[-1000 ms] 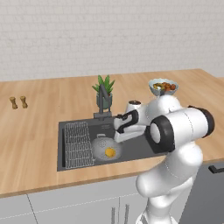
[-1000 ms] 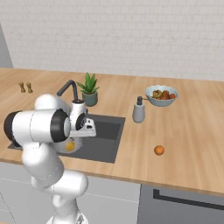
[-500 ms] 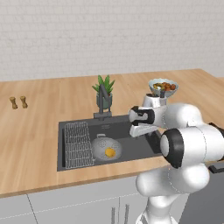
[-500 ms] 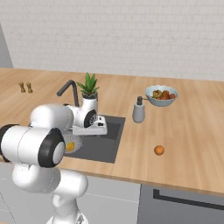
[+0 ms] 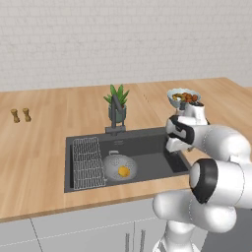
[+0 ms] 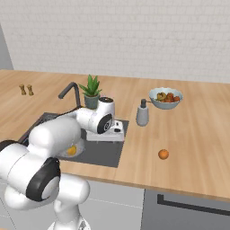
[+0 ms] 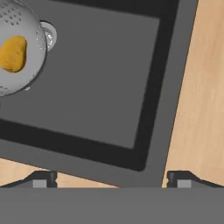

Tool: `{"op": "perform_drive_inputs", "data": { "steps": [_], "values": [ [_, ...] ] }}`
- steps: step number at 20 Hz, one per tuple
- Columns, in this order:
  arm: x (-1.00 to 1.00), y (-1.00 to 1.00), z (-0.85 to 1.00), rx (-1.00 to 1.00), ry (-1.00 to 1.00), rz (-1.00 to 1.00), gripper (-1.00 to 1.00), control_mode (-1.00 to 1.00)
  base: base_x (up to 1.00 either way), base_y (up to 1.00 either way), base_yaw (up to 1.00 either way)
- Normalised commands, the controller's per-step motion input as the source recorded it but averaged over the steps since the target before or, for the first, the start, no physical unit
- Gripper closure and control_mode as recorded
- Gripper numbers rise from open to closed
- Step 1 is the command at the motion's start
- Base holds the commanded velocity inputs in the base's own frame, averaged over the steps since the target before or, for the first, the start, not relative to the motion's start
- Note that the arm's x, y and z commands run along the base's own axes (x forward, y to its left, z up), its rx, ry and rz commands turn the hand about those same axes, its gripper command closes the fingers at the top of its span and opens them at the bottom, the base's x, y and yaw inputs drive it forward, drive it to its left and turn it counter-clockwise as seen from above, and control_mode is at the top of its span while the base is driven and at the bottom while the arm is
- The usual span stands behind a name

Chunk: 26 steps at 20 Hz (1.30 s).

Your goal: Put the colander in the sink, put the mango, tangerine in the colander, and turn on the sink faucet and pour water over the colander.

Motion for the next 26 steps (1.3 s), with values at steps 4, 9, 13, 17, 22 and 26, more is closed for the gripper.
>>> {"op": "perform_drive_inputs", "data": {
  "steps": [4, 9, 13, 17, 22, 26],
  "values": [
    [-0.24, -0.70, 0.28, 0.00, 0.00, -0.07, -1.00, -1.00, 0.00, 0.00, 0.00],
    [-0.13, -0.71, 0.07, 0.00, 0.00, -0.04, -1.00, -1.00, 0.00, 0.00, 0.00],
    [0.00, -0.61, 0.00, 0.00, 0.00, 0.00, -1.00, -1.00, 0.00, 0.00, 0.00],
    [0.01, -0.54, 0.00, 0.00, 0.00, 0.00, -1.00, -1.00, 0.00, 0.00, 0.00],
    [0.03, -0.54, 0.00, 0.00, 0.00, -0.01, -1.00, -1.00, 0.00, 0.00, 0.00],
    [0.07, -0.51, 0.00, 0.00, 0.03, -0.06, -1.00, -1.00, 0.00, 0.00, 0.00]
  ]
}}
